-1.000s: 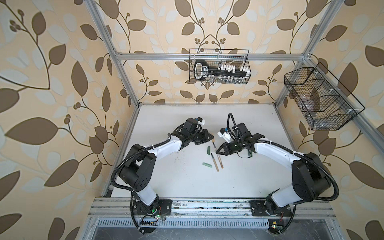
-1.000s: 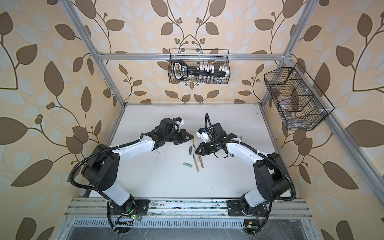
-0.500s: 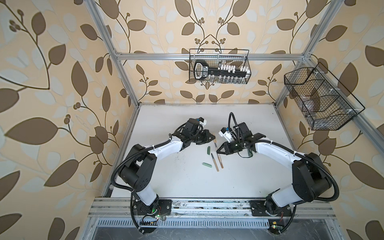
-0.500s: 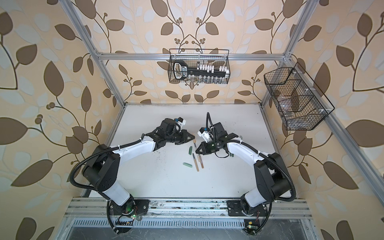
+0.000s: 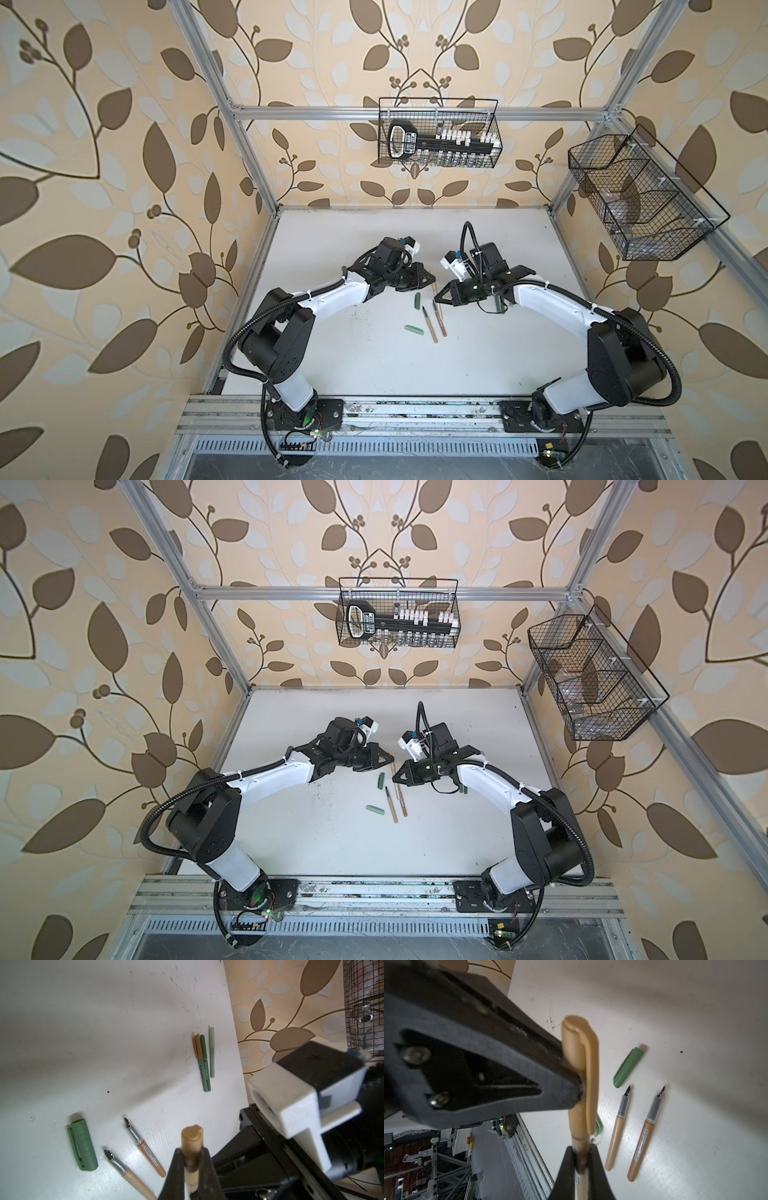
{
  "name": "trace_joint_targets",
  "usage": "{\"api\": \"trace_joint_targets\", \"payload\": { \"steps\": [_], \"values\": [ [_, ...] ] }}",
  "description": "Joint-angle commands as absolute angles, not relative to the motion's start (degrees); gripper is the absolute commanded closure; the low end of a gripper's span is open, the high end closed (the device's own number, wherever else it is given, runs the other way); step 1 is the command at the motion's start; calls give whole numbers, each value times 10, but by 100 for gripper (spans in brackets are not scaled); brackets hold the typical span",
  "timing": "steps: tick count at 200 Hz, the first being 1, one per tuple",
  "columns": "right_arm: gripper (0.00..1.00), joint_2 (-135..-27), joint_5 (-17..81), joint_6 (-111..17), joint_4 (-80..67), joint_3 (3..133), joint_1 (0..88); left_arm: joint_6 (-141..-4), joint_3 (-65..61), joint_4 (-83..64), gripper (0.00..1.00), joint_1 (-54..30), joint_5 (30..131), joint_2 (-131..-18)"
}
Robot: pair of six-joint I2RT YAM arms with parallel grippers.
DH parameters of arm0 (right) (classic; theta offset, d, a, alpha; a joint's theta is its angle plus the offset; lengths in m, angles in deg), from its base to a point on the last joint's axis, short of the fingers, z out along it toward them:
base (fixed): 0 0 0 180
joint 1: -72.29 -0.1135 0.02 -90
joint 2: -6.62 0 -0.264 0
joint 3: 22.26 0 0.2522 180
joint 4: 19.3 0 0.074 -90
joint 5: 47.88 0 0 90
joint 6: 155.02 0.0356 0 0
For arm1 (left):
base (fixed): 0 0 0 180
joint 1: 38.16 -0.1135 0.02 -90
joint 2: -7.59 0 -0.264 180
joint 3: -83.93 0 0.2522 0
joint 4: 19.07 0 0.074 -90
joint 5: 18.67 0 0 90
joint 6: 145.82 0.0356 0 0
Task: Insert the pens into the pen caps
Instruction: 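Lower the tan cap onto the nib held upright by the right gripper, then lay the capped wooden pen on the table and open both grippers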
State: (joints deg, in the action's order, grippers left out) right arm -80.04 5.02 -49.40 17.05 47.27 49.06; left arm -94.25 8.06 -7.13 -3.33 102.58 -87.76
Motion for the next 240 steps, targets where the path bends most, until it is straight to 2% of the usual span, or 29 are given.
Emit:
{"api": "trace_joint_targets", "payload": {
  "steps": [1, 87, 125, 240],
  "values": [
    [96, -784, 66, -495, 142, 481, 500, -905, 59, -15, 100, -11, 1073, -884],
    [98, -763, 81, -490, 131, 471, 511, -887, 48, -9, 100, -1, 1114, -886],
    [100, -756, 106, -484, 111, 486, 529, -842, 27, 65, 100, 14, 1136, -893],
    [100, -759, 186, -487, 107, 533, 542, -729, 10, 239, 100, 46, 1087, -898]
  ]
}}
